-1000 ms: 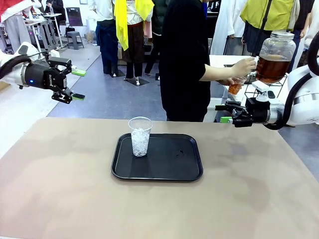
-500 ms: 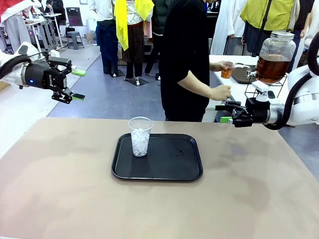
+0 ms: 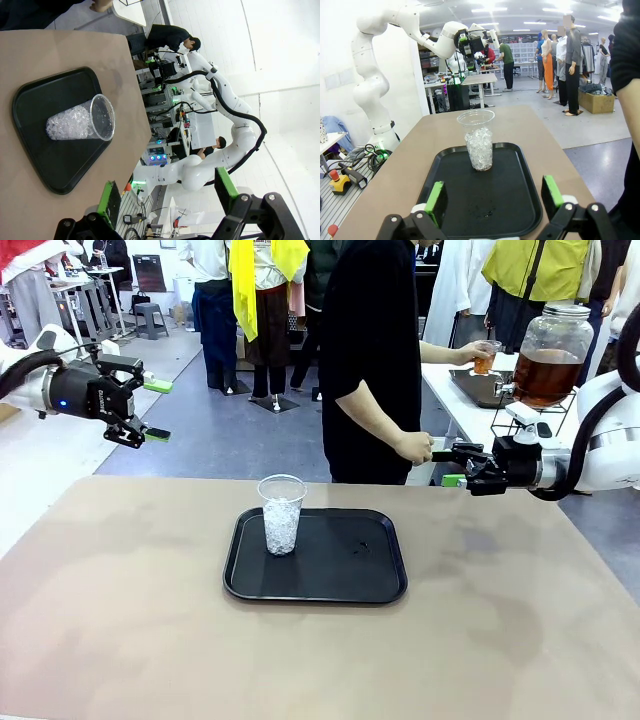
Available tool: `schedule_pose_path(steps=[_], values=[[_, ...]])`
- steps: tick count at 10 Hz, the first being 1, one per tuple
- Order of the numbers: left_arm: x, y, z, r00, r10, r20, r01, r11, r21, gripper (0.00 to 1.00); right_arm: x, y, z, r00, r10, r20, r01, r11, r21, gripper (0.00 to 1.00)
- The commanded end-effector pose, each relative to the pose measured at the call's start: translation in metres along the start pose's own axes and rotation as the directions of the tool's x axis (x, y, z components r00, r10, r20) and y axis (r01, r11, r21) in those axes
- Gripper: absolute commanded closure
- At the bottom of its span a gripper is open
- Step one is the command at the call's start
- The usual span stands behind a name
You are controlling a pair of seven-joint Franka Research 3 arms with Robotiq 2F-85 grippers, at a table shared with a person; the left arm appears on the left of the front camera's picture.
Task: Pour the drink into the iced cup.
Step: Pick up the iced cup indicated by the human and present it to them.
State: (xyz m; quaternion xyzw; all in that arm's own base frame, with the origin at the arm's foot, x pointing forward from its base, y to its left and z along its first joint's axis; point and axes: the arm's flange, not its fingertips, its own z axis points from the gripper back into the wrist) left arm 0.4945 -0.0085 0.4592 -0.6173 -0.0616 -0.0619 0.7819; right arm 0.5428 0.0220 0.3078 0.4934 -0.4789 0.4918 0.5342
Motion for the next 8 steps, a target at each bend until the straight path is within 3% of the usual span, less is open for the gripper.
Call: schedule_pose_path(steps=[1,8], values=[[-0.0022,-0.001,0.0007,1.0,-0.002,0.0,0.002,1.0,-0.003,0.0,0.0041,-0.0014,-0.0015,1.0,-0.008,-0.002,0.008,1.0,0.005,0.0],[-0.0022,-0.001,0.0007,1.0,-0.002,0.0,0.002,1.0,-0.003,0.0,0.0041,-0.0014,-0.0015,1.0,-0.008,-0.002,0.008,1.0,0.005,0.0]])
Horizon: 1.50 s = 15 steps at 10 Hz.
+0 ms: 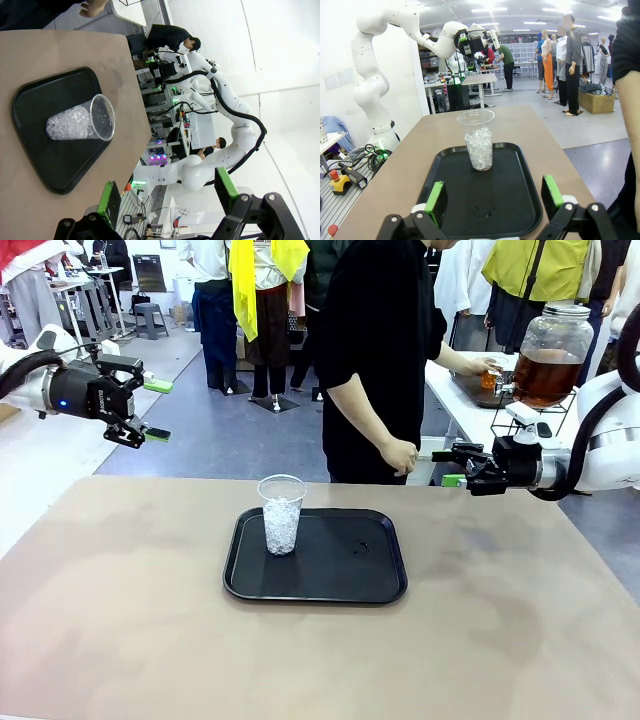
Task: Pour the drink into the iced cup.
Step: Pick up the iced cup indicated by the human and present it to them.
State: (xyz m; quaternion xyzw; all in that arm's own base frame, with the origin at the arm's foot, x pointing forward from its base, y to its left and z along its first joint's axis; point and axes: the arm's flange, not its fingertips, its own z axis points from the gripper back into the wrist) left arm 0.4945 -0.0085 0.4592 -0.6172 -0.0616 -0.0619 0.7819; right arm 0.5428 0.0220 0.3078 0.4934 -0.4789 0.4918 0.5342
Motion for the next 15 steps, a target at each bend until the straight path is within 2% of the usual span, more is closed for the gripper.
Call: schedule_pose_path(steps=[1,15], values=[[-0.0022,-0.001,0.0007,1.0,-0.002,0.0,0.002,1.0,-0.003,0.0,0.0041,-0.0014,-0.0015,1.0,-0.008,-0.002,0.008,1.0,0.005,0.0],[-0.0022,-0.001,0.0007,1.0,-0.002,0.0,0.002,1.0,-0.003,0.0,0.0041,-0.0014,-0.0015,1.0,-0.008,-0.002,0.008,1.0,0.005,0.0]])
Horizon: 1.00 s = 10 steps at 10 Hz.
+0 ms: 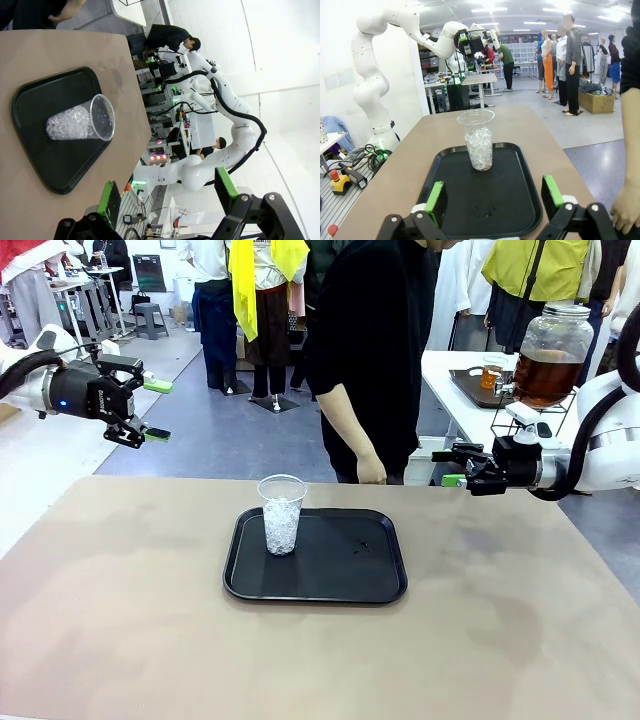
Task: Pour the drink into the iced cup.
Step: Pick up the iced cup indicated by the human and present it to them.
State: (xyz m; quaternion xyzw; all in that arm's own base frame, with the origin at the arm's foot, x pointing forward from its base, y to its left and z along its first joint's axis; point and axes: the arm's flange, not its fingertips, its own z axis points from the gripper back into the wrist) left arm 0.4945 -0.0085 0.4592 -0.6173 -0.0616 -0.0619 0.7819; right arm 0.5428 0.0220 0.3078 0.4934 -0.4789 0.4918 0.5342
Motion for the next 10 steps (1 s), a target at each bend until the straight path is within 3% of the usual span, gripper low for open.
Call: schedule_pose_path(steps=[1,10], values=[[-0.0022,-0.001,0.0007,1.0,-0.002,0.0,0.002,1.0,-0.003,0.0,0.0041,-0.0014,-0.0015,1.0,-0.008,-0.002,0.008,1.0,0.005,0.0],[-0.0022,-0.001,0.0007,1.0,-0.002,0.0,0.002,1.0,-0.003,0.0,0.0041,-0.0014,-0.0015,1.0,-0.008,-0.002,0.008,1.0,0.005,0.0]])
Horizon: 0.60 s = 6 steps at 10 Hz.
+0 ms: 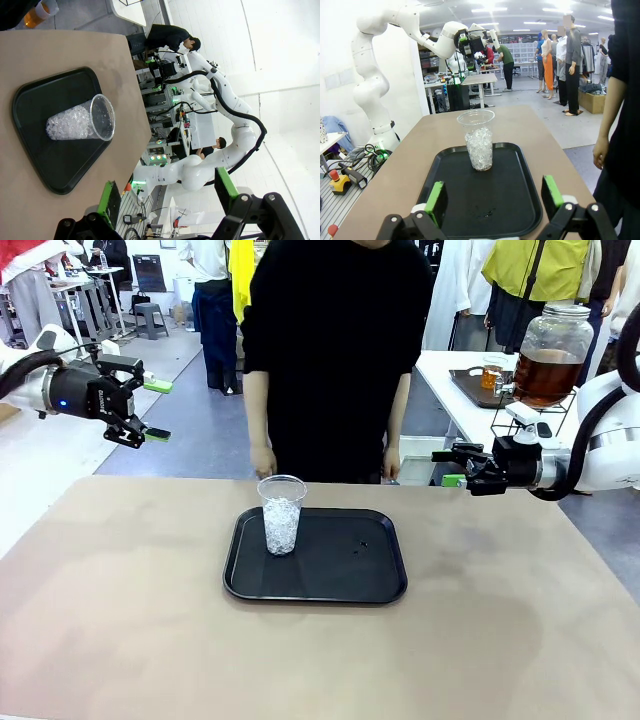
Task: Pour the drink into the iced cup.
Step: Pick up the iced cup indicated by the human and present it to them.
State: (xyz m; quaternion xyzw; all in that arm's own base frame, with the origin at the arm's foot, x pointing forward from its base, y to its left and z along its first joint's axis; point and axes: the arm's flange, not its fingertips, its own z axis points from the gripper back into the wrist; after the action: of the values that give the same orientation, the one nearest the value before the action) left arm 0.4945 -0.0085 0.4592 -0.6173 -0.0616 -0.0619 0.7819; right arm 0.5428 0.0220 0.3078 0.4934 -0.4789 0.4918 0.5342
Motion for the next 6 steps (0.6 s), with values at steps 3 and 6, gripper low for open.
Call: schedule_pose_path(steps=[3,6], values=[[-0.0022,-0.001,0.0007,1.0,-0.002,0.0,0.002,1.0,-0.003,0.0,0.0041,-0.0014,-0.0015,1.0,-0.008,-0.002,0.008,1.0,0.005,0.0],[-0.0022,-0.001,0.0007,1.0,-0.002,0.0,0.002,1.0,-0.003,0.0,0.0041,-0.0014,-0.0015,1.0,-0.008,-0.002,0.008,1.0,0.005,0.0]])
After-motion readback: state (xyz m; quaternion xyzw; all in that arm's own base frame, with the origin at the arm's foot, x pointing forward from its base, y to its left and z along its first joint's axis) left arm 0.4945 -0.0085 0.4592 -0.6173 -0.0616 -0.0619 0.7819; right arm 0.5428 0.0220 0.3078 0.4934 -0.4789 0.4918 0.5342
